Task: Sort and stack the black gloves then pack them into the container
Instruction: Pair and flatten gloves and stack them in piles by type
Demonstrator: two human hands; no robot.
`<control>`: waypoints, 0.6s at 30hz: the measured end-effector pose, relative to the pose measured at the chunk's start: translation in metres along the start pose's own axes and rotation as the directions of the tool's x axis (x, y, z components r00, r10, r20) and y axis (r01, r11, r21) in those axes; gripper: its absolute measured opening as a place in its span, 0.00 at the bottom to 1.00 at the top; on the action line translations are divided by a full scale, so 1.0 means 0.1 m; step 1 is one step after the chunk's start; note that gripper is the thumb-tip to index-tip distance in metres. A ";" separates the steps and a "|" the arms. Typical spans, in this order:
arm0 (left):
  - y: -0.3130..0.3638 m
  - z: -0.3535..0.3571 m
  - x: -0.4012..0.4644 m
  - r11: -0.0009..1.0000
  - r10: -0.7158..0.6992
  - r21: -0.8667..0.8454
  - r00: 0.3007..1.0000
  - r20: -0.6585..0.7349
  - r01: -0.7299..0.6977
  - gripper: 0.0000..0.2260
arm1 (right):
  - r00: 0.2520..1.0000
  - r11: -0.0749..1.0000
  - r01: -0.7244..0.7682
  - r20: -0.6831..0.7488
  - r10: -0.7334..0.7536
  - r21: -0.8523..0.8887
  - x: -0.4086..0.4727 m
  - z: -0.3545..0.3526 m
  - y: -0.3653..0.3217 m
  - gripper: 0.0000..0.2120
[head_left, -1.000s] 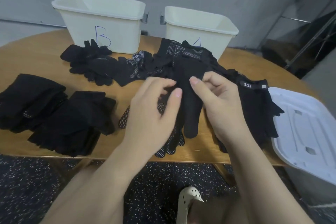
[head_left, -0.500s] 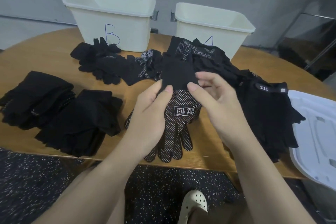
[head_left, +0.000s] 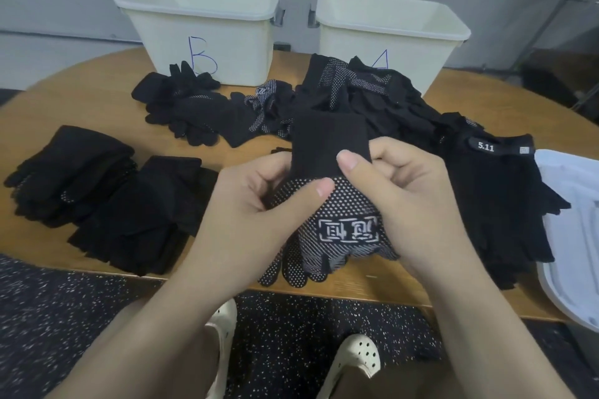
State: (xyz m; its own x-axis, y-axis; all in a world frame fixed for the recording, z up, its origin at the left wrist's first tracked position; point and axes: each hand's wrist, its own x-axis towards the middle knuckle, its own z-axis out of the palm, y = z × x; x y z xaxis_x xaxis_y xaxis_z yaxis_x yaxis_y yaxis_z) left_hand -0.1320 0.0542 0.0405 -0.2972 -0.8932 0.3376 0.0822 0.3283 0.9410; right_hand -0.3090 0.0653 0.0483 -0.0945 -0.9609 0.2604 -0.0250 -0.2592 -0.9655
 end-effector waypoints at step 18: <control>-0.45 -0.28 0.28 0.875 -0.434 0.181 0.893 -0.119 0.450 0.04 | 0.990 0.863 -0.141 -0.085 0.114 -0.486 0.48 0.16 0.58 0.30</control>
State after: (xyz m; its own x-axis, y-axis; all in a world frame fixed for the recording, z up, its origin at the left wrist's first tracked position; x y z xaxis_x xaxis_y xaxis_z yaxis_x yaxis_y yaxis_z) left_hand -0.1176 0.0057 0.0086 -0.1874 -0.9767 -0.1043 -0.2337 -0.0588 0.9705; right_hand -0.2992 0.0026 0.0047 -0.1810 -0.9723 0.1482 -0.4917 -0.0410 -0.8698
